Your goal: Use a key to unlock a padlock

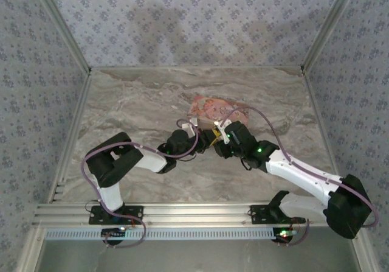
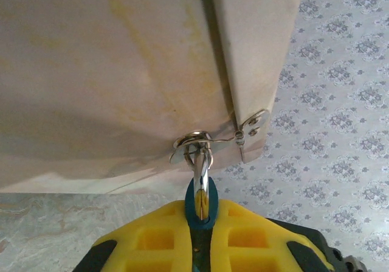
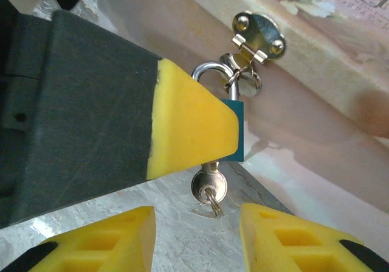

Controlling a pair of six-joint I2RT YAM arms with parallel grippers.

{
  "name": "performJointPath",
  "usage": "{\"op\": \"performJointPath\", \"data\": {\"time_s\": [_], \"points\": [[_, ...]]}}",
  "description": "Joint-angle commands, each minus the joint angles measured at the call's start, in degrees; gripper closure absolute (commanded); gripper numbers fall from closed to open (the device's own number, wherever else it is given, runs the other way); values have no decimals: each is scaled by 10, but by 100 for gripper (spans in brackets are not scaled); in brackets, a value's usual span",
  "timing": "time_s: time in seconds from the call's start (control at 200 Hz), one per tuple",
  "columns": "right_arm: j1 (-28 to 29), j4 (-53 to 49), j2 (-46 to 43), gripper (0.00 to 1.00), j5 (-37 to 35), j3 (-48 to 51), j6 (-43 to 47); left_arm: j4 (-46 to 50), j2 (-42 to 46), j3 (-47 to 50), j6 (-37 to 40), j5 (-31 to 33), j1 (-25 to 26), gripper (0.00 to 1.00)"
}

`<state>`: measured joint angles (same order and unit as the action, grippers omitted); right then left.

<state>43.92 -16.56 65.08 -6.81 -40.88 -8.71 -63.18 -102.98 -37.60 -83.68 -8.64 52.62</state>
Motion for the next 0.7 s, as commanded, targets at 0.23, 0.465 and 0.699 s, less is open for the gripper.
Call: {"op": "performJointPath", "data": {"time_s": [0.23, 0.465, 0.699], "points": [[2, 18, 36, 62, -25, -33, 23, -57, 24, -20, 3, -23, 2, 100], [6, 5, 45, 69, -26, -52, 36, -63, 23, -12, 3, -23, 2, 100], [6, -10, 41, 100, 9, -52, 39, -67, 21, -7, 4, -24, 1, 100]]}}
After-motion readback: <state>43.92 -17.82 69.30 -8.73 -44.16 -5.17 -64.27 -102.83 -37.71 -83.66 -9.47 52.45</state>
